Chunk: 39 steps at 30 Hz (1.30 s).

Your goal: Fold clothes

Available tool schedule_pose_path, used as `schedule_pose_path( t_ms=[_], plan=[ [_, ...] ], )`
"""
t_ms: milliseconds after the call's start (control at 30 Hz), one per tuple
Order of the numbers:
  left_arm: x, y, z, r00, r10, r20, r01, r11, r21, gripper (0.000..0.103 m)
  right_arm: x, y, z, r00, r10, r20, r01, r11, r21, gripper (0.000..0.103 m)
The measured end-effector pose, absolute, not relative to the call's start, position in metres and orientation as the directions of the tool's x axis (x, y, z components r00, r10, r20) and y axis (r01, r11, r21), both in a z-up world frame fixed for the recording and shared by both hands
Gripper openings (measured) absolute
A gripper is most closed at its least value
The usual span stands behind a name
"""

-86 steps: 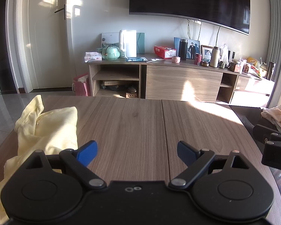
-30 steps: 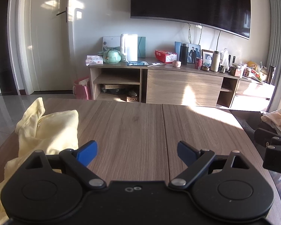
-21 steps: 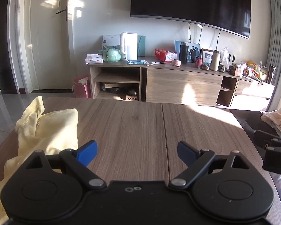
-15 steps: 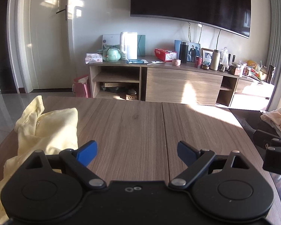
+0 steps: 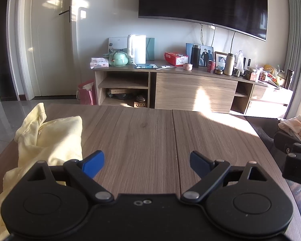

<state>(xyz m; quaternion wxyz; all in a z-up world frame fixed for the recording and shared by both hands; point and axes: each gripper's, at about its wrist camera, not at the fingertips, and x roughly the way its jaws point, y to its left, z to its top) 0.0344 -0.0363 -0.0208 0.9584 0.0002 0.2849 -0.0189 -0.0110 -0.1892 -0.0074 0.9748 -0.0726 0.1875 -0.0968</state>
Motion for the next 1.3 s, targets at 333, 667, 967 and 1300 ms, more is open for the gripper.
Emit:
schedule_pose_path(
  t_ms=[333, 667, 967, 1300],
  plan=[
    [0.036, -0.037, -0.021, 0.837, -0.036, -0.546, 0.033, 0.999, -0.015, 0.093, -0.011, -0.194, -0.002, 0.913, -0.246, -0.327, 0.198, 0.965, -0.174, 0.103],
    [0.037, -0.035, -0.022, 0.833, -0.037, -0.552, 0.030, 0.999, -0.022, 0.093, -0.007, -0.183, -0.010, 0.899, -0.196, -0.392, 0.120, 0.970, -0.210, 0.103],
    [0.038, -0.032, -0.022, 0.835, -0.037, -0.549, 0.032, 0.999, -0.019, 0.093, -0.005, -0.184, -0.010, 0.890, -0.188, -0.415, 0.116, 0.975, -0.192, 0.103],
    [0.039, -0.029, -0.023, 0.828, -0.048, -0.558, 0.030, 0.999, -0.042, 0.093, -0.004, -0.187, -0.009, 0.886, -0.193, -0.422, 0.127, 0.976, -0.179, 0.103]
  ],
)
